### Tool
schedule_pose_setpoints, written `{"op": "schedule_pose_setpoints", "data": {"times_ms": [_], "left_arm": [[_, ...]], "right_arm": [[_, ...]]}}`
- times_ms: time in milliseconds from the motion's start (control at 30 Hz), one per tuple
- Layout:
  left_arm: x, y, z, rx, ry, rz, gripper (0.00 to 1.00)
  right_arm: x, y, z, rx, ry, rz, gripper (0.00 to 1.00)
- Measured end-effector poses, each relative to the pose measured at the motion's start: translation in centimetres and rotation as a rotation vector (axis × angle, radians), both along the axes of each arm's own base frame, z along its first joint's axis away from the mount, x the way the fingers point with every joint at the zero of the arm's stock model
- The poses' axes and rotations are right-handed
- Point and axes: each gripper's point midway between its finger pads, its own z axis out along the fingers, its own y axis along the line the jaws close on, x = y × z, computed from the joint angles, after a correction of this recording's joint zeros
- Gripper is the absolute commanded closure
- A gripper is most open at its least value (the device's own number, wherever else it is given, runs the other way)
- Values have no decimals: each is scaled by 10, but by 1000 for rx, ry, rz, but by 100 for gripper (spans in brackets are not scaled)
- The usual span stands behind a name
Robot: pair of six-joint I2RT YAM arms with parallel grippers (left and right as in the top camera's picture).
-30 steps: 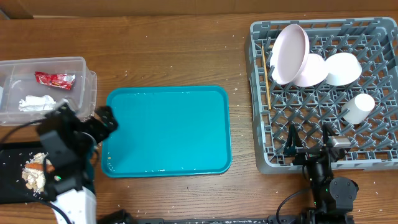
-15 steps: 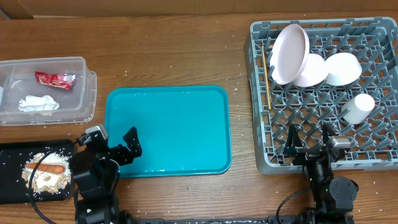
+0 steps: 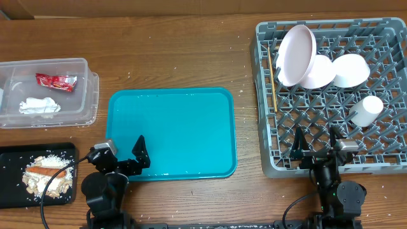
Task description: Sort waste into correct bins and load items into the dishwasher
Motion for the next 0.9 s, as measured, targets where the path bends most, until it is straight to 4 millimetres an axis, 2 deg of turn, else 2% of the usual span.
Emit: {"op": "schedule_pose_setpoints", "data": {"times_ms": [100,300,900], "left_arm": [[0,-10,8,29,-35,-35,0],[-1,-33,11,134,-60,-137,0],[-4,-19,53,244,-246,-68,0]], "right_arm": [[0,0,0,0,0,0,0],[0,0,0,0,0,0,0],[0,0,0,0,0,0,0]]}}
